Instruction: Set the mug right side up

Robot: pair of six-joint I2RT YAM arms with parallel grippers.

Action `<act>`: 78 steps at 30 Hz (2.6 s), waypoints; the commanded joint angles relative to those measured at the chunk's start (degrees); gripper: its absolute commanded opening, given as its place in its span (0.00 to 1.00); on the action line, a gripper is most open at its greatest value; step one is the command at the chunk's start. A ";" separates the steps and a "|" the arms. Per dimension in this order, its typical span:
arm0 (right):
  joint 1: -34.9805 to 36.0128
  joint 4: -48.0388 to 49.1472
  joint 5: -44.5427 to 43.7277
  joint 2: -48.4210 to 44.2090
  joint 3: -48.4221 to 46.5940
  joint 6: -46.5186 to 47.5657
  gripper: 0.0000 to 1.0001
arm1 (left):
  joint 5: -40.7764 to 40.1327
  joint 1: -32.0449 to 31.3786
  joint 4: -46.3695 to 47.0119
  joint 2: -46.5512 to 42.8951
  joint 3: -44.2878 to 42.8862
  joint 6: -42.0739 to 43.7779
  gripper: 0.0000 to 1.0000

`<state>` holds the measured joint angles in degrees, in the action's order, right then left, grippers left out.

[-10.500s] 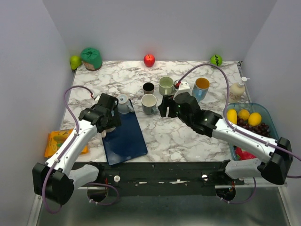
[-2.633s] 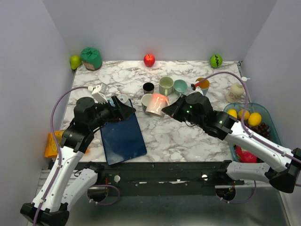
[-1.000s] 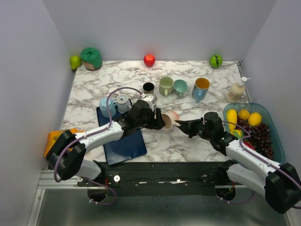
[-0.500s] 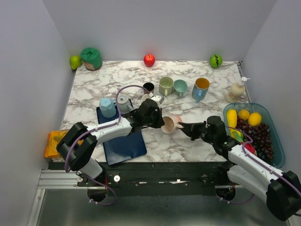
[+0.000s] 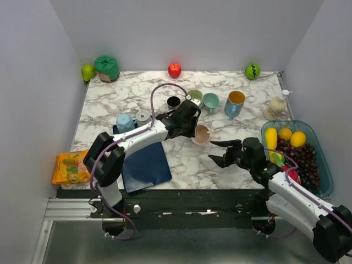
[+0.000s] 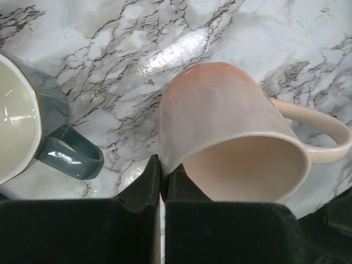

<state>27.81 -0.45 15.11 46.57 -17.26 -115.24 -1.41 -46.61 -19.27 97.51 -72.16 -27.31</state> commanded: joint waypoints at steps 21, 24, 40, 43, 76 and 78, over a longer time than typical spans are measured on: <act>0.40 -26.70 -10.45 -1.31 -10.60 21.98 0.79 | -8.52 0.82 -32.58 23.59 -36.54 6.13 0.06; 0.40 -27.59 -10.98 -0.43 -12.18 23.39 0.80 | -8.78 1.08 -34.26 24.74 -39.19 5.87 0.30; 0.40 -29.61 -13.35 -0.25 -15.52 29.54 0.84 | -10.62 1.61 -28.55 9.31 -35.34 5.51 0.63; 0.40 -30.49 -14.84 0.45 -17.10 33.40 0.85 | -14.57 2.49 -27.06 1.93 -29.98 5.34 0.70; 0.40 -33.74 -12.13 9.24 -30.63 65.93 0.88 | -29.18 19.98 -18.00 2.93 -2.28 -41.07 0.87; 0.40 -34.44 -11.07 10.03 -31.17 66.98 0.88 | -30.66 20.33 -18.26 3.91 -3.59 -40.98 0.87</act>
<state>27.81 -33.28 0.45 55.31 -45.34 -51.31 -27.44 -26.98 -39.72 99.90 -72.18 -64.88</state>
